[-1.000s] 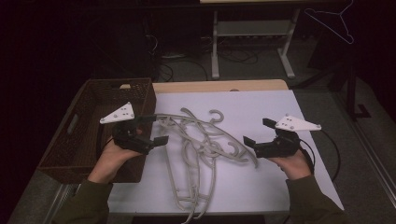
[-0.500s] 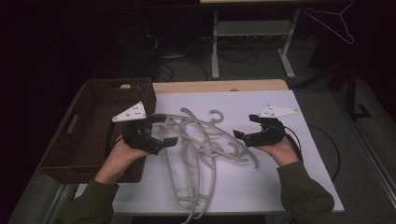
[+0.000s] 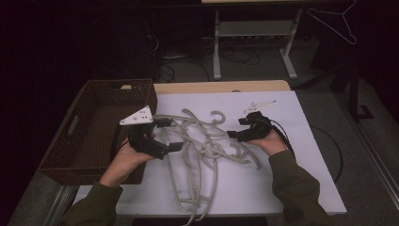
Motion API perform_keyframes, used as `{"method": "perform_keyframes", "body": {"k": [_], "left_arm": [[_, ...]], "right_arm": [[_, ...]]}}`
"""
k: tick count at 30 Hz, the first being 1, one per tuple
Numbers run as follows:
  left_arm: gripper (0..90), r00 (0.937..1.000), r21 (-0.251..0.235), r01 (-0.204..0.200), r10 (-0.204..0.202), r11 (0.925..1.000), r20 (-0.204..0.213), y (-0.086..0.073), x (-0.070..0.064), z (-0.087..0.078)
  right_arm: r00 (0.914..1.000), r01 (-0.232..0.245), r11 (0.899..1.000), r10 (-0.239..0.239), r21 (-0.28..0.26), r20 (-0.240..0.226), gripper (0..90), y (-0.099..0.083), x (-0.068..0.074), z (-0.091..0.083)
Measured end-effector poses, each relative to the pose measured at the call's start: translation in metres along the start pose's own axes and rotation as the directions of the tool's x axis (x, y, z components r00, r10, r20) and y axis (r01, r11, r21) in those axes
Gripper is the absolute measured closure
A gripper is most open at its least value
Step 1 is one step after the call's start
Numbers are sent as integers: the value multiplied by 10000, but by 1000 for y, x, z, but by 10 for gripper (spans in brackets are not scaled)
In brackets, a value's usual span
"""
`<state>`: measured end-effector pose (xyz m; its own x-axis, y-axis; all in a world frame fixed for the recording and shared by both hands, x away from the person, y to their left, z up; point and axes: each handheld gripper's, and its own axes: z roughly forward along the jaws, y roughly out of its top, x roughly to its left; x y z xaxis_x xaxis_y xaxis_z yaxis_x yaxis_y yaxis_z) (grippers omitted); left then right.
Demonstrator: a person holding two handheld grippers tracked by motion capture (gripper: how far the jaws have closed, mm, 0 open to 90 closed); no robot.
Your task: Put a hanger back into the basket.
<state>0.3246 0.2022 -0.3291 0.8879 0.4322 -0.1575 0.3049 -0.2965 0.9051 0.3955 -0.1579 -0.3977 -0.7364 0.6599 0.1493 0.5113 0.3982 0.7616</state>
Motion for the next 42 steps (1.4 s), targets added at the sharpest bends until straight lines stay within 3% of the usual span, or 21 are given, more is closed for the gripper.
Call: {"method": "perform_keyframes", "body": {"k": [3, 6, 8, 15, 22, 34, 42], "left_arm": [[0, 10000, 0, 23, -23, 10000, 19, 0, -1, 1], [0, 10000, 23, 21, -21, 10000, 29, -1, -1, 1], [0, 10000, 38, 29, -30, 10000, 43, -1, -1, 1], [0, 10000, 29, 63, -63, 10000, 53, -2, 0, 2], [0, 9999, 33, 105, -105, 9999, 57, -3, 1, 2], [0, 9999, 96, 117, -117, 9999, 71, -4, 1, 3], [0, 9999, 140, 99, -100, 9999, 82, -4, 2, 3]], "right_arm": [[9999, -111, 9981, 116, 612, -88, 269, -1, -4, 14], [9999, 24, 9959, -12, 900, -132, 313, -4, -9, 22], [9999, -80, 9900, 100, 1411, -132, 348, -5, -11, 32], [9998, 166, 9787, -139, 2044, -143, 473, -5, -12, 48], [9987, 511, 9699, -497, 2382, -117, 609, -8, -13, 53], [9965, 797, 9662, -833, 2451, 46, 792, -9, -12, 52], [9972, 743, 9673, -740, 2427, -103, 809, -10, -15, 50]]}}
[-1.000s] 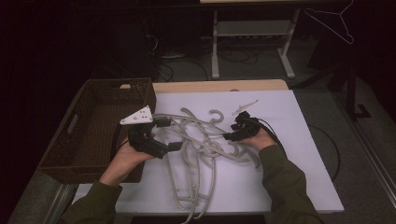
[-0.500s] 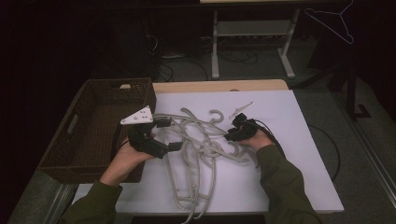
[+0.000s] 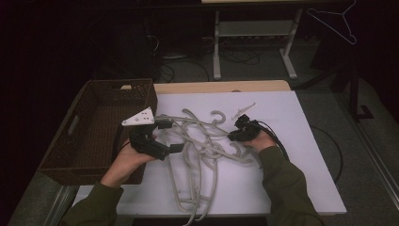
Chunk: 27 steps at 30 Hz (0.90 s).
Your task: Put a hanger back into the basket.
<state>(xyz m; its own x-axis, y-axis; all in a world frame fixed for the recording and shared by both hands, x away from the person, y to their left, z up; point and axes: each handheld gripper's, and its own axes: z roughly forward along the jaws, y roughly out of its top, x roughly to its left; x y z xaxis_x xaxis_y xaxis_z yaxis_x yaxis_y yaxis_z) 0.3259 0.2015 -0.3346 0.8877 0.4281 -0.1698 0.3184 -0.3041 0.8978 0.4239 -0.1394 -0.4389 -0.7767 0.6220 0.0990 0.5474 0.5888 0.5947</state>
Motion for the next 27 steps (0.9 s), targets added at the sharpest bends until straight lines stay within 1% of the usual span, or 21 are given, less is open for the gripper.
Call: {"method": "perform_keyframes", "body": {"k": [4, 6, 8, 13, 16, 17, 18, 19, 21, 23, 24, 25, 27], "left_arm": [[0, 10000, -3, 51, -51, 10000, 1, 0, 0, 0], [0, 10000, -4, 60, -60, 10000, -5, 0, 0, 0], [0, 10000, 4, 63, -63, 10000, -17, -1, 0, 0], [0, 10000, -1, 84, -84, 10000, -33, -1, 0, 0], [0, 10000, 0, 79, -79, 10000, -42, -1, 0, 0], [0, 10000, 7, 64, -64, 10000, -47, -1, 0, 0], [0, 10000, -3, 53, -53, 10000, -60, -1, 0, 0], [0, 9999, 50, -1, 1, 10000, -116, -1, 1, 1], [0, 9999, 110, -6, 7, 9999, -164, -1, 1, 2], [0, 9995, 243, -50, 57, 9997, -304, -2, 2, 4], [0, 9994, 319, -62, 73, 9995, -334, -2, 2, 5], [0, 9992, 344, -96, 109, 9994, -387, -1, 3, 6], [0, 9989, 422, -128, 147, 9990, -442, -1, 3, 8]], "right_arm": [[9998, -134, 9999, 134, 2, -143, 811, -2, -2, -1], [9999, -68, 10000, 68, 12, -127, 812, -2, -3, -2], [9997, -184, 9998, 185, 46, -160, 812, -3, -3, -4], [9999, -166, 9999, 166, 9, 34, 814, -5, -5, -12], [9998, -222, 9998, 222, 11, 1, 815, -6, -5, -15], [9999, -149, 9999, 149, -71, -17, 816, -8, -6, -20], [9999, -149, 9999, 149, -71, -17, 816, -8, -6, -20], [9998, -186, 9997, 186, -183, 15, 816, -11, -7, -25], [9997, -262, 9995, 262, -177, 21, 817, -12, -7, -27], [9995, -317, 9990, 316, -326, -22, 817, -17, -8, -34], [9997, -242, 9989, 240, -398, -44, 817, -19, -9, -36], [9994, -348, 9985, 346, -412, -66, 817, -21, -9, -39], [9992, -382, 9984, 378, -416, -99, 817, -22, -9, -42]]}}
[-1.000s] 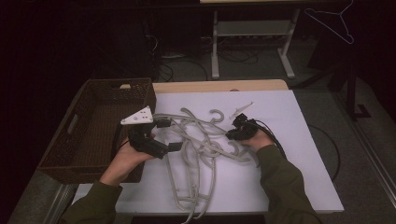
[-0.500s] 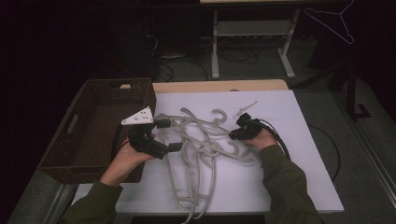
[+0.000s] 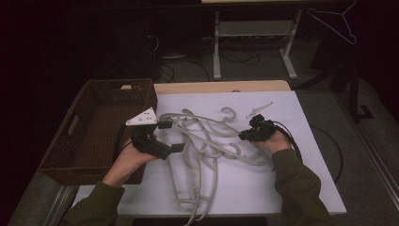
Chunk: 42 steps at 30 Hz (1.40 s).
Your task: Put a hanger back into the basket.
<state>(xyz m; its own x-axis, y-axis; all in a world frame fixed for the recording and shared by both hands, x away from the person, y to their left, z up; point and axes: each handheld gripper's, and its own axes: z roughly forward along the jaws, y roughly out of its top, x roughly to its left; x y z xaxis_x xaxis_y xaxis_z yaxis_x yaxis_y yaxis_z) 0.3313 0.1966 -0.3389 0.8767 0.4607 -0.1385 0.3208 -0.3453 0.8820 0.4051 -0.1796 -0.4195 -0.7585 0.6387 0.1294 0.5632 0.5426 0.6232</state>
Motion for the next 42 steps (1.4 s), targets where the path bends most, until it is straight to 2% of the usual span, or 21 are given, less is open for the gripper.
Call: {"method": "perform_keyframes", "body": {"k": [4, 9, 13, 14, 18, 20, 21, 22, 24, 25, 27, 28, 29, 31, 32, 36, 38, 39, 40, 41, 42], "left_arm": [[0, 9999, 143, -90, 91, 9999, -60, 7, 1, 7], [0, 9990, 615, -380, 394, 9974, -207, 23, 7, 21], [0, 9957, 1446, -802, 860, 9862, -347, 31, 10, 34], [20, 9957, 1446, -802, 860, 9862, -347, 31, 10, 34], [96, 9902, 2269, -1245, 1355, 9659, -336, 36, 14, 45], [133, 9876, 2806, -1434, 1557, 9490, -218, 36, 16, 52], [141, 9841, 3230, -1582, 1755, 9331, -252, 35, 17, 56], [145, 9841, 3230, -1582, 1755, 9331, -252, 35, 17, 56], [165, 9840, 3630, -1631, 1782, 9174, -82, 33, 18, 62], [190, 9840, 3630, -1631, 1782, 9174, -82, 33, 18, 62], [234, 9821, 3932, -1716, 1883, 9033, -40, 30, 18, 65], [252, 9821, 3932, -1716, 1883, 9033, -40, 30, 18, 65], [269, 9820, 4041, -1743, 1891, 8980, 34, 30, 19, 66], [309, 9823, 4113, -1744, 1872, 8946, 92, 29, 19, 67], [315, 9815, 4208, -1791, 1912, 8893, 138, 29, 20, 67], [378, 9841, 4194, -1668, 1771, 8924, 145, 26, 18, 69], [408, 9830, 4341, -1754, 1813, 8836, 281, 22, 17, 73], [414, 9798, 4501, -1917, 1965, 8721, 365, 21, 17, 74], [427, 9826, 4447, -1790, 1824, 8776, 356, 19, 15, 76], [439, 9793, 4549, -1957, 1974, 8688, 442, 18, 15, 77], [446, 9817, 4432, -1836, 1870, 8774, 365, 16, 13, 80]], "right_arm": [[9995, 331, 9994, -331, -89, 25, 817, -6, 4, -14], [9967, 777, 9969, -779, -89, -245, 816, -12, 14, -26], [9937, 1044, 9945, -1046, -51, -408, 817, -14, 20, -31], [9937, 1044, 9945, -1046, -51, -408, 817, -14, 20, -31], [9895, 1317, 9913, -1315, -6, -606, 816, -15, 26, -36], [9881, 1374, 9905, -1372, -23, -694, 816, -14, 26, -37], [9854, 1510, 9884, -1516, -131, -779, 816, -13, 27, -39], [9851, 1502, 9886, -1505, -100, -837, 816, -12, 28, -39], [9818, 1670, 9859, -1673, -113, -898, 816, -10, 30, -40], [9795, 1795, 9837, -1797, -106, -913, 816, -9, 31, -40], [9763, 1924, 9812, -1927, -124, -982, 816, -7, 34, -40], [9763, 1924, 9812, -1927, -124, -982, 816, -7, 34, -40], [9708, 2170, 9760, -2175, -156, -1012, 816, -6, 35, -39], [9702, 2160, 9763, -2161, -131, -1099, 816, -4, 38, -39], [9686, 2218, 9750, -2218, -130, -1127, 816, -4, 38, -38], [9623, 2443, 9696, -2439, -113, -1207, 816, -2, 39, -37], [9581, 2553, 9669, -2533, -27, -1338, 816, -2, 40, -38], [9572, 2578, 9662, -2549, 39, -1368, 816, -3, 40, -39], [9539, 2731, 9619, -2694, 104, -1320, 816, -3, 39, -39], [9533, 2732, 9618, -2682, 181, -1388, 816, -3, 40, -40], [9506, 2852, 9582, -2800, 214, -1340, 816, -4, 39, -41]]}}
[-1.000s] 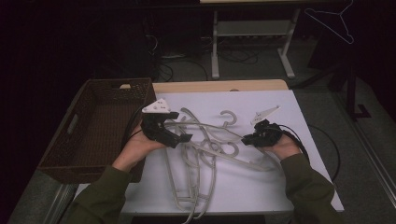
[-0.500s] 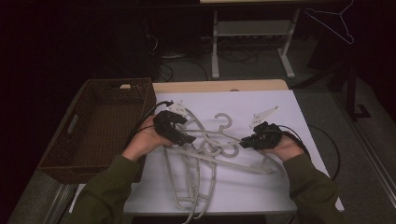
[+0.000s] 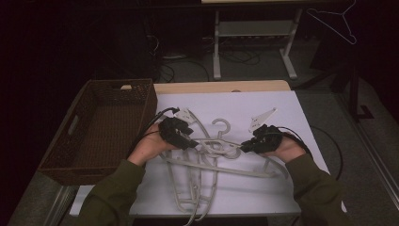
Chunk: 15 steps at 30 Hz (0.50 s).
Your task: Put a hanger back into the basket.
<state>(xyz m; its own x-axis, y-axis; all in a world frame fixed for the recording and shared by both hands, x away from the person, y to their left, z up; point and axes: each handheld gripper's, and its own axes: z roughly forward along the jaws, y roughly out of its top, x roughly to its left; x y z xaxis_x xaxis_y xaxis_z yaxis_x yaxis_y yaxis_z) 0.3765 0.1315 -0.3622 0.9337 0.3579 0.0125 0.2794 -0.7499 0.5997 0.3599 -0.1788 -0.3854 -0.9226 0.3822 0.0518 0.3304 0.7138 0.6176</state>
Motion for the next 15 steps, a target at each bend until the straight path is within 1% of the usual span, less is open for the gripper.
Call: {"method": "perform_keyframes", "body": {"k": [1, 2, 4, 5, 6, 7, 8, 9, 10, 11, 12, 13, 14, 15], "left_arm": [[457, 9998, 191, -223, 223, 9996, 11, 0, 1, 1], [476, 9998, 174, -175, 175, 9997, 32, 0, -1, 3], [488, 9998, 205, -210, 209, 9996, 54, 0, -1, 4], [521, 9997, 206, -249, 247, 9995, 81, 0, -3, 5], [535, 9998, 152, -147, 145, 9998, 115, 0, -4, 7], [560, 9995, 282, -285, 281, 9992, 143, 1, -4, 7], [570, 9996, 202, -245, 242, 9995, 127, 1, -4, 9], [579, 9997, 194, -123, 118, 9997, 231, 1, -5, 10], [592, 9997, 194, -123, 118, 9997, 231, 1, -5, 10], [611, 9991, 357, -323, 312, 9988, 291, 1, -5, 13], [615, 9991, 357, -323, 312, 9988, 291, 1, -5, 13], [630, 9980, 504, -517, 498, 9974, 379, 1, -5, 15], [646, 9980, 504, -517, 498, 9974, 379, 1, -5, 15], [652, 9989, 453, -354, 339, 9983, 338, -1, -7, 18]], "right_arm": [[9997, 224, 9997, -224, -7, 27, 816, -1, -1, 0], [9999, 117, 9999, -117, 4, -42, 816, -1, 0, -2], [9998, 168, 9999, -168, -13, -56, 816, -1, -1, -3], [9997, 238, 9997, -238, 3, -65, 816, -1, 0, -3], [9996, 251, 9997, -251, 1, -99, 816, -1, 0, -3], [9995, 306, 9995, -306, 30, -73, 816, -1, 0, -4], [9992, 383, 9993, -383, 40, -73, 816, -1, 0, -4], [9993, 345, 9994, -344, 69, -116, 816, 0, 1, -4], [9993, 345, 9994, -344, 69, -116, 816, 0, 1, -4], [9982, 594, 9982, -594, 25, -120, 816, 0, 0, -4], [9981, 602, 9982, -602, 35, -130, 816, 1, 0, -4], [9983, 556, 9984, -555, 87, -152, 816, 1, 1, -4], [9983, 556, 9984, -555, 87, -152, 816, 1, 1, -4], [9978, 645, 9979, -644, 66, -161, 816, 2, 1, -3]]}}
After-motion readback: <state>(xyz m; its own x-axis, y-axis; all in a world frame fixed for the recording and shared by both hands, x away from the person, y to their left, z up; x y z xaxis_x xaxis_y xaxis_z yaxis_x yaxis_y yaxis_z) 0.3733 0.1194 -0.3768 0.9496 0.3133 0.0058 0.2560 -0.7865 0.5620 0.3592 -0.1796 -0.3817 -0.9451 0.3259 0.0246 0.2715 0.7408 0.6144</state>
